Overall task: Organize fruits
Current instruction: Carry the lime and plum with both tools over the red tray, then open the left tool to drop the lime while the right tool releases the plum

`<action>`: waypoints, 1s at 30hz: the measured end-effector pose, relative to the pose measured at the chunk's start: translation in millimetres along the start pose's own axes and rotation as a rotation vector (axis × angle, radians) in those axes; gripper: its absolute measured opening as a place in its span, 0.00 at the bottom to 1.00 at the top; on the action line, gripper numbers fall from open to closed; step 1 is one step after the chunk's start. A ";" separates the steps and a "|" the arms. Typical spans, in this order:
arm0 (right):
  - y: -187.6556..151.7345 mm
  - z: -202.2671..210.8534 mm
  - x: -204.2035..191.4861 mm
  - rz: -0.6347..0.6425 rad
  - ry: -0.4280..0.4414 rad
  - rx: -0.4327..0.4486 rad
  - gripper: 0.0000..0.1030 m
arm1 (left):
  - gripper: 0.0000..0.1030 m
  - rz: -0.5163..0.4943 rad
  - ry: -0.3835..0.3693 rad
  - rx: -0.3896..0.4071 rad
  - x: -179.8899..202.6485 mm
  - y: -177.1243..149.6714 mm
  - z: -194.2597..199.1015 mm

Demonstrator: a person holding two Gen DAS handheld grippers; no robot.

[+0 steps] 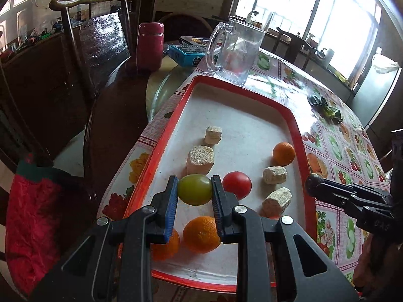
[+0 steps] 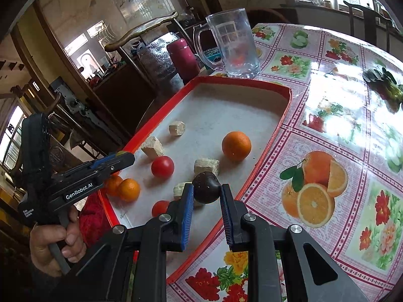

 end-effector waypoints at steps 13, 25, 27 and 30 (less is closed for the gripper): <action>3.2 -21.9 1.8 0.029 -0.041 -0.023 0.21 | 0.23 -0.025 -0.007 -0.038 3.7 -0.4 -21.3; 2.9 -23.1 0.5 0.030 -0.030 -0.031 0.26 | 0.23 -0.019 -0.005 -0.069 3.0 -9.4 -28.2; 1.9 -21.1 -0.5 0.028 -0.021 -0.031 0.29 | 0.23 -0.014 -0.006 -0.068 1.9 -10.1 -25.9; 0.4 -18.2 -2.6 0.033 -0.013 -0.030 0.33 | 0.38 -0.012 -0.003 -0.062 1.8 -10.4 -22.0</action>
Point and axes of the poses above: each gripper's, at about its wrist camera, not at the fingertips, and z roughly against the way its jaws point, x to its right, y to its top, the point moved 6 cm from there along -z, roughly the way its jaws point, and after that the axes turned 12 degrees about -z, right-handed, at the moved point
